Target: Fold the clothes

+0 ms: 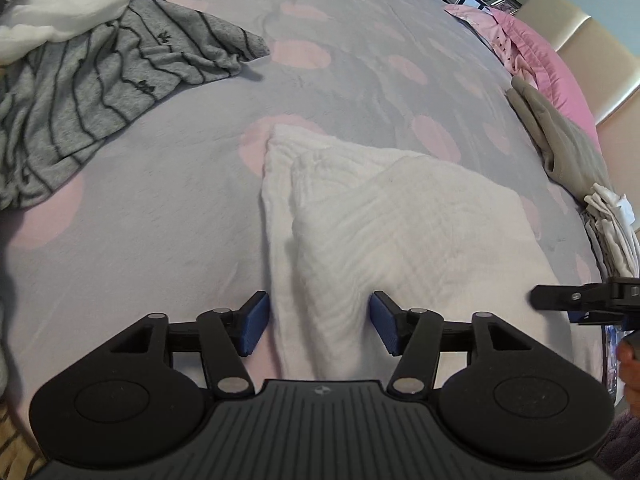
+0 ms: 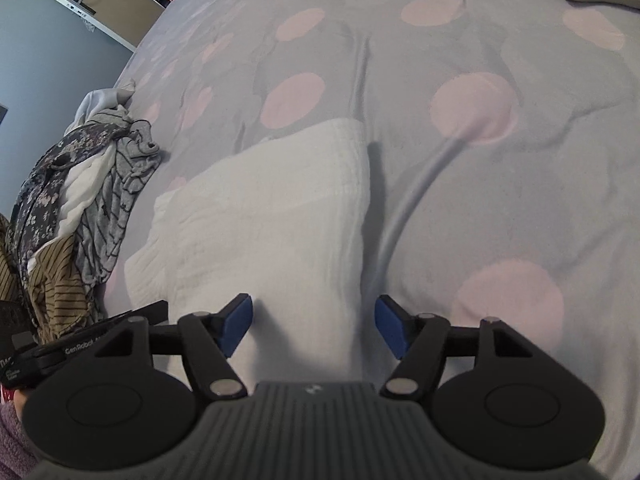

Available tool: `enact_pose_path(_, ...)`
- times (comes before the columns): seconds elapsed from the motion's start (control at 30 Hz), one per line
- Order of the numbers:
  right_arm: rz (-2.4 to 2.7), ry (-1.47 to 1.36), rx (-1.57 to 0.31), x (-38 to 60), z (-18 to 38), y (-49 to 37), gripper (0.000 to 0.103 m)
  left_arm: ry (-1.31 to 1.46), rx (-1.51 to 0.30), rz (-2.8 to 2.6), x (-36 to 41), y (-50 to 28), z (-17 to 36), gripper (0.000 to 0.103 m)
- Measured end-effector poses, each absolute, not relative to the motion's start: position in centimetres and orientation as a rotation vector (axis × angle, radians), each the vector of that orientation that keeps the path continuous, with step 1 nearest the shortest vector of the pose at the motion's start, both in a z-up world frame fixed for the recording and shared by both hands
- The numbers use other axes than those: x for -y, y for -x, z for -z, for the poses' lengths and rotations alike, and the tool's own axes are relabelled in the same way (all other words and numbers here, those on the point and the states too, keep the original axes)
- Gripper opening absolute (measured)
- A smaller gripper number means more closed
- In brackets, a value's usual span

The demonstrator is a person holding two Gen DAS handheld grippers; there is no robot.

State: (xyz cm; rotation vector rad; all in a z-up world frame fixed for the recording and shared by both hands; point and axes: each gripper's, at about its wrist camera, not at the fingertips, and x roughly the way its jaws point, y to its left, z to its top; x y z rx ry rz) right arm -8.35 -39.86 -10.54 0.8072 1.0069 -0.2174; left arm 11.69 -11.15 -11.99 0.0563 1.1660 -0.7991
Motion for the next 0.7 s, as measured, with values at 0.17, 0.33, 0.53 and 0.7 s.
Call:
enact_pose_path(0.17, 0.204, -0.849, -1.031, 40.0, 12.3, 6.9, 0.072, -0.028, -1.182, 0.853, 12.6, -12.1, 12.0, 0.056)
enact_pose_path(0.33, 0.179, -0.818, -1.024, 40.0, 12.4, 6.3, 0.072, -0.03, -1.156, 0.884, 14.4, -11.8, 12.1, 0.038)
enact_pose_path(0.53, 0.185, -0.821, -1.01, 40.3, 12.6, 6.0, 0.063, 0.016, -1.174, 0.875, 15.0, -12.2, 12.5, 0.021)
enact_pose_path(0.7, 0.198, -0.775, -0.992, 40.1, 11.7, 6.1, 0.025, -0.018, -1.129, 0.861, 15.3, -11.4, 11.7, 0.014)
